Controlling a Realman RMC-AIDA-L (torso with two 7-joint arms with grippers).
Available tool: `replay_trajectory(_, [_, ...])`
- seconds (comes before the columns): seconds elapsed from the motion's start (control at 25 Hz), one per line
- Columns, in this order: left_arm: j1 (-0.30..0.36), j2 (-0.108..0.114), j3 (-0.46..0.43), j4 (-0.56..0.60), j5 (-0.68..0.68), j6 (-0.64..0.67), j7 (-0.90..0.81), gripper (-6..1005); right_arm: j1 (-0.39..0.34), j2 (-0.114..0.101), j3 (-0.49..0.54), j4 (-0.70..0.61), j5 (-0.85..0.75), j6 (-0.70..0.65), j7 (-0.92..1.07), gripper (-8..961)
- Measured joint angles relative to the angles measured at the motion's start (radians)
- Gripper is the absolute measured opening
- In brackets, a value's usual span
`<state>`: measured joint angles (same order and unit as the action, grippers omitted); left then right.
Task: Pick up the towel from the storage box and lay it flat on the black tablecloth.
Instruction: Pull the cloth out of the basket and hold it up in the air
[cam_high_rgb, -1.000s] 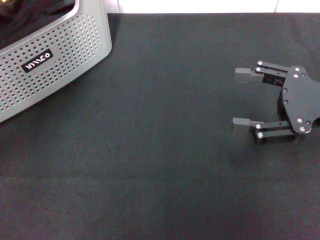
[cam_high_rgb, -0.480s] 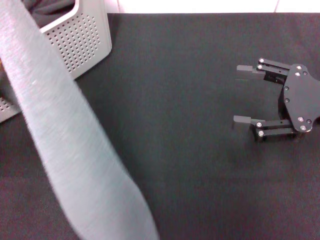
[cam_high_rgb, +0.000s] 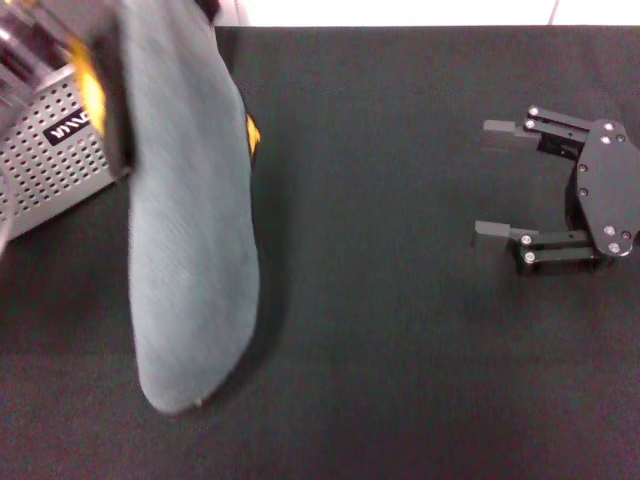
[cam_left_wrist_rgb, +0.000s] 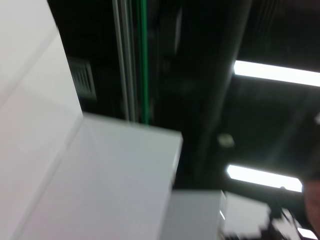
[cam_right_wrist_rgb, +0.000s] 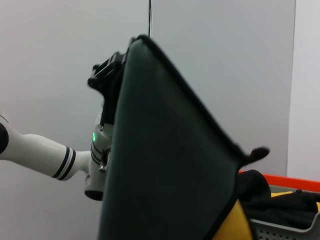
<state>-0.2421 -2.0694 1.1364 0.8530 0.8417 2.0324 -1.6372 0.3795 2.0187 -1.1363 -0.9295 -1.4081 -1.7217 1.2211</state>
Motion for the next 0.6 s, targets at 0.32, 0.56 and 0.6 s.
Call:
replay_trajectory(0.32, [-0.083,0.038,0.1,0.023,0.162,0.0,-0.014,39,0.011,0.0,0.008,0.0,0.011,-0.002,-0.003,881])
replay_trajectory(0.56, [-0.156,0.044,0.103,0.035,0.247,0.0,-0.017,39,0.059,-0.002,-0.013,-0.01,0.002,-0.065,0.012,881])
replay_trajectory(0.6, [-0.162,0.046,0.103,0.036,0.252,0.0,-0.018,39,0.069,-0.003,-0.015,-0.01,-0.002,-0.071,0.017,880])
